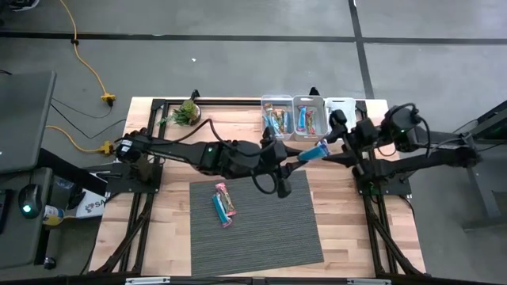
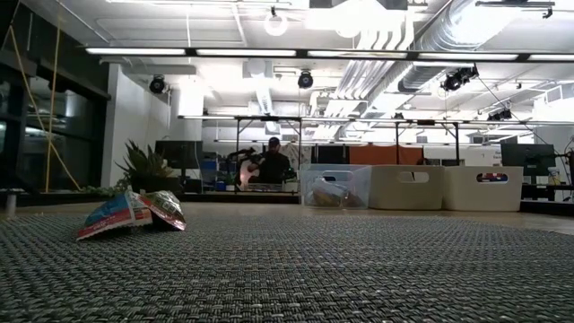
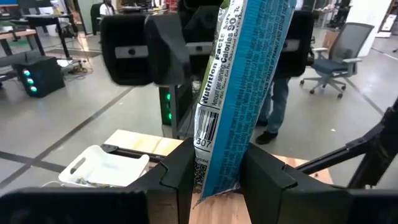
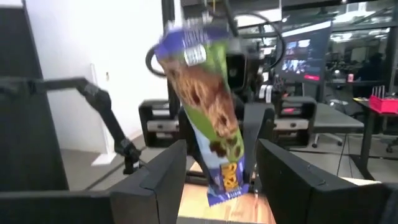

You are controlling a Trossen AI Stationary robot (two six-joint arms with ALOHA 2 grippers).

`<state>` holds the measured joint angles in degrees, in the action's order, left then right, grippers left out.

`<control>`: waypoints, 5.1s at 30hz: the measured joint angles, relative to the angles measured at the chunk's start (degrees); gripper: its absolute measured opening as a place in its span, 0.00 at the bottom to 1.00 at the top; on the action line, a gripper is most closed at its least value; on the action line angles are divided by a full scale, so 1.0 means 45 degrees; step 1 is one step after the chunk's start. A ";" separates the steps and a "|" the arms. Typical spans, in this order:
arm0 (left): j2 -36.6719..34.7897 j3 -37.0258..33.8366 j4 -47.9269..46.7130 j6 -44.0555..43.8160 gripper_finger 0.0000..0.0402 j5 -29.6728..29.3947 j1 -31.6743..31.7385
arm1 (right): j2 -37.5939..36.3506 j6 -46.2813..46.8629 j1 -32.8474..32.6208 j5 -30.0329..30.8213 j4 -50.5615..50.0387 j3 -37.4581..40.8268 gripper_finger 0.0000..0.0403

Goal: Pick and place Granola Bars by type
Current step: Put the blue granola bar into the white bin

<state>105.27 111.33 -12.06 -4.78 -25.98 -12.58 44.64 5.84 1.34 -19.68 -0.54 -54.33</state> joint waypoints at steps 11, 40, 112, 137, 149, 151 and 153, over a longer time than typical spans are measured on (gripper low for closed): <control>0.0005 0.0000 0.0011 0.0000 0.27 0.0005 0.0000 | 0.0593 -0.0441 -0.0339 0.0395 0.1241 0.0000 0.53; 0.0005 0.0000 -0.0013 0.0000 0.27 0.0092 0.0053 | 0.2128 -0.0534 -0.1145 0.0684 0.4309 -0.0010 0.57; 0.0010 -0.0060 -1.4803 -0.8768 0.68 -0.1305 -0.0268 | 0.1195 -0.0987 0.1882 0.4693 -0.0007 -0.0015 0.09; 0.0015 -0.7522 -1.2778 -1.4892 0.68 0.1443 -0.3078 | 0.2769 0.2407 1.0274 0.9239 -0.5948 -0.0015 0.10; 0.0010 -0.7446 -1.4175 -1.6637 0.66 0.1579 -0.4065 | 0.6352 0.3938 1.1873 0.8093 -0.6511 -0.0005 0.09; 0.0005 -0.7286 -1.4443 -1.7056 0.65 0.1542 -0.4215 | 0.6748 0.4181 1.2082 0.8075 -0.6877 -0.0005 0.10; 0.0002 -0.7118 -1.4856 -1.7367 0.64 0.1414 -0.4349 | 0.7112 0.4402 1.2356 0.8106 -0.7249 -0.0005 0.09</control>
<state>105.28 79.30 -78.92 -82.93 -19.61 -32.15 76.64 25.65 56.94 16.80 -33.16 -54.35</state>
